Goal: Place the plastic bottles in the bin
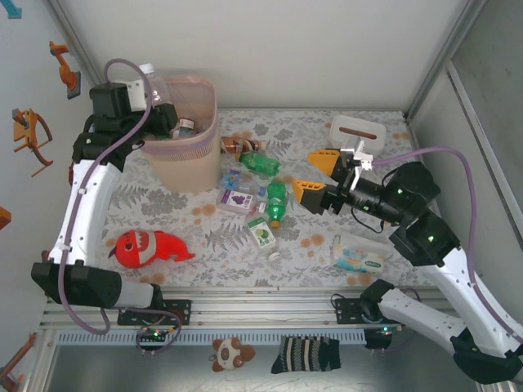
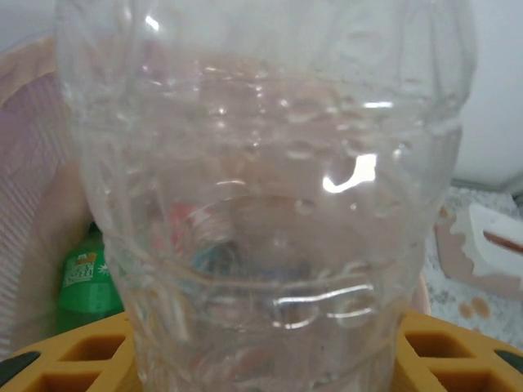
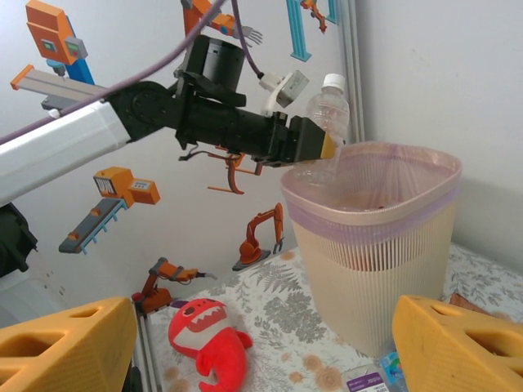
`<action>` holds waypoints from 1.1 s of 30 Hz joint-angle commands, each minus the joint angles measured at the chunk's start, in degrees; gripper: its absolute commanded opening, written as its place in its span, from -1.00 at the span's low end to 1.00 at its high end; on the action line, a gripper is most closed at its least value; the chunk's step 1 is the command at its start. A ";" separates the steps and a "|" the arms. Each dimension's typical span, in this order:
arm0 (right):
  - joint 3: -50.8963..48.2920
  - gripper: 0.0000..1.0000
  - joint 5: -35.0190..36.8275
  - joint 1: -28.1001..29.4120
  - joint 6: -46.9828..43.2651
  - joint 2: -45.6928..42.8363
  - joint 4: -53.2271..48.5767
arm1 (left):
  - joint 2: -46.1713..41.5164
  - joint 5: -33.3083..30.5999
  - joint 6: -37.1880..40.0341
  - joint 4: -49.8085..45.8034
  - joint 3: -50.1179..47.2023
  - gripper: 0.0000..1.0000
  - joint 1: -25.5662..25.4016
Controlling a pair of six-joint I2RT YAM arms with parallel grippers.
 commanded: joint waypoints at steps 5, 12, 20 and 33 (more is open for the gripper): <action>1.63 0.60 0.48 0.39 -0.45 0.97 0.59 | 7.27 -6.06 -32.72 11.25 1.48 -0.25 0.04; 1.41 0.60 1.04 0.39 -0.36 1.30 0.47 | 13.83 -18.50 -45.11 5.64 8.42 -0.21 -2.71; 0.89 0.57 2.37 0.39 -0.70 1.85 -0.34 | 20.87 -24.74 -58.47 1.17 13.68 -0.16 -5.80; -0.79 0.55 4.49 0.39 -0.69 -0.92 -3.37 | 28.91 -20.43 -66.94 4.09 16.75 -0.02 -4.05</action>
